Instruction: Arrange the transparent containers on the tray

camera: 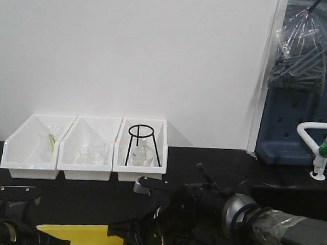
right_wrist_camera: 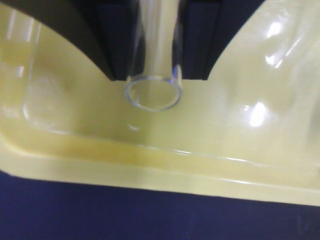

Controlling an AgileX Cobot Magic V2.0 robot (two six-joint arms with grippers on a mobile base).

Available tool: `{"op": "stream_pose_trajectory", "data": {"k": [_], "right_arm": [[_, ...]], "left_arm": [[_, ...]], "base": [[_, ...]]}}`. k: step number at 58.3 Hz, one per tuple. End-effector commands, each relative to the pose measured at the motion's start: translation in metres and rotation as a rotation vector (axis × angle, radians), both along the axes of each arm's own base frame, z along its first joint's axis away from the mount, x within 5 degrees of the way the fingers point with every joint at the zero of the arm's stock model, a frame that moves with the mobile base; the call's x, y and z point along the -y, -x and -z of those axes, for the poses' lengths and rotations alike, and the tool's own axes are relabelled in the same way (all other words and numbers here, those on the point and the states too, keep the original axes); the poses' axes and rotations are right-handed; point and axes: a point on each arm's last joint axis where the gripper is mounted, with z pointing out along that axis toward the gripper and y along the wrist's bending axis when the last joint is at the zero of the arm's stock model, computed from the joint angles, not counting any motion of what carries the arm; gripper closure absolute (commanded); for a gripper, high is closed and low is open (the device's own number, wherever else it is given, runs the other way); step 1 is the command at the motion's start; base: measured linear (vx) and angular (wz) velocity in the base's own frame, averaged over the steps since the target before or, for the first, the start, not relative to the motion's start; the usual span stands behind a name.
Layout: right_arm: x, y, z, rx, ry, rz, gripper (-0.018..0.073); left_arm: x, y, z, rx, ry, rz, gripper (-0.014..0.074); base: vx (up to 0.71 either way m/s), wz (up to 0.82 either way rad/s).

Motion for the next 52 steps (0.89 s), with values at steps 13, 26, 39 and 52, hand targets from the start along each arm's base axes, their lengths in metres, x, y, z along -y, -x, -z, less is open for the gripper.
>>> {"op": "stream_pose_trajectory", "data": {"k": [13, 26, 39, 52], "right_arm": [[-0.004, -0.007, -0.022, 0.06, -0.075, 0.026, 0.0413], [-0.003, -0.006, -0.021, 0.054, -0.071, 0.022, 0.0328], [-0.003, -0.006, -0.021, 0.054, -0.071, 0.022, 0.0215], [-0.003, -0.006, -0.021, 0.063, -0.056, 0.013, 0.0125]], "left_arm": [[0.006, -0.016, -0.003, 0.097, 0.033, 0.011, 0.0409], [0.007, -0.019, 0.01, 0.064, 0.026, 0.011, 0.0379], [0.008, -0.021, 0.022, 0.032, 0.021, 0.009, 0.0295], [0.008, -0.021, 0.025, 0.025, 0.019, 0.01, 0.0195]], "base": [[0.0, 0.0], [0.0, 0.0], [0.0, 0.0], [0.0, 0.0]]}}
